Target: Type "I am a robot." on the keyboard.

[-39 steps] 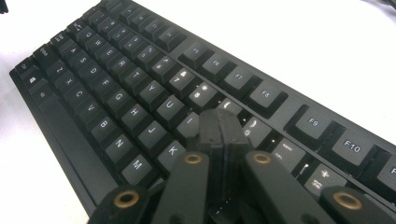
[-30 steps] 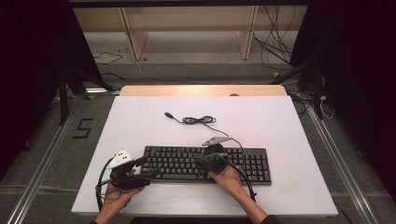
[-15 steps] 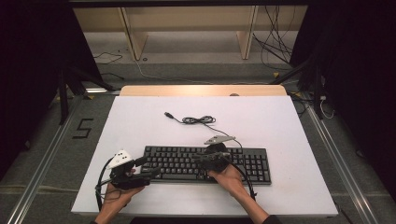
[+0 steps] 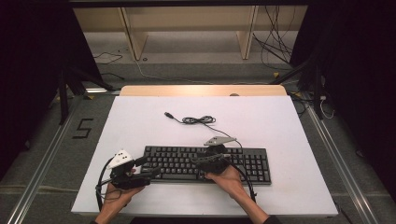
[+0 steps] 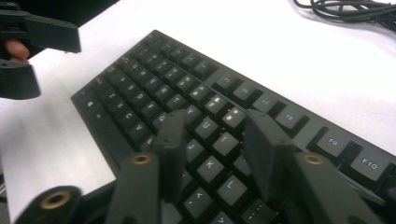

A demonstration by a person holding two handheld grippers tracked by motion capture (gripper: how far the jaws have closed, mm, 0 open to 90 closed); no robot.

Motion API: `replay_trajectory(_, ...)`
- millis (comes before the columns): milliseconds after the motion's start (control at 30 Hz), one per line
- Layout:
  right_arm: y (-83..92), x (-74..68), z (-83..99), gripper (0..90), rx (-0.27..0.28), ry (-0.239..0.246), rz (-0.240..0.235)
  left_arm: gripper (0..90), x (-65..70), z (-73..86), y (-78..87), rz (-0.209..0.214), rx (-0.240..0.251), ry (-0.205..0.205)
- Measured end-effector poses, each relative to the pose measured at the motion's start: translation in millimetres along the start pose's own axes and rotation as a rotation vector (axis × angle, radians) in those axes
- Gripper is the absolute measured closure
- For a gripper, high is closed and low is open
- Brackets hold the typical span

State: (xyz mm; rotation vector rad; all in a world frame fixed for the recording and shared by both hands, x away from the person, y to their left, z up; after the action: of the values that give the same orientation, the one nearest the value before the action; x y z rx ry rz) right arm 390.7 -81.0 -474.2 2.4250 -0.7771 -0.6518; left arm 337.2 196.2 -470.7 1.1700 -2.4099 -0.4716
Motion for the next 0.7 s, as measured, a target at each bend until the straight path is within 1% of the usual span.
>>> replay_trajectory(133, 1.9, -3.9, 0.2, 55.4, 0.009, 0.013, -0.010, 25.3, -0.7, -0.1, 0.1, -0.004, -0.001, 0.002)
replay_trajectory(367, 3.6, -7.8, 1.1, 47.9, 0.007, 0.013, -0.020, 25.6, -1.2, -0.7, -1.5, -0.010, -0.002, 0.005)
replay_trajectory(467, 5.6, -9.4, 1.8, 47.0, 0.014, 0.021, -0.023, 26.7, -0.7, -1.5, -3.4, -0.014, -0.005, 0.002)
replay_trajectory(700, 13.0, -14.0, 5.5, 45.4, 0.035, 0.033, -0.037, 35.1, -1.4, -5.3, -12.0, -0.030, -0.028, 0.002)
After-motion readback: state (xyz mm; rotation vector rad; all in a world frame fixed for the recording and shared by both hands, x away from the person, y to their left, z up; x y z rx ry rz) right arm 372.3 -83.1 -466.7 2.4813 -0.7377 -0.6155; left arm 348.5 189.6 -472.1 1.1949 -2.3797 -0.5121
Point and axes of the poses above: each handheld gripper's, and its own axes: y roughly backward along the jaws, z roughly out of its underside, x roughly to its right, the point moved 2 cm from there along -y, roughly forward along the jaws, and after that the axes turned 3 degrees about -z, right-handed, at the moved point
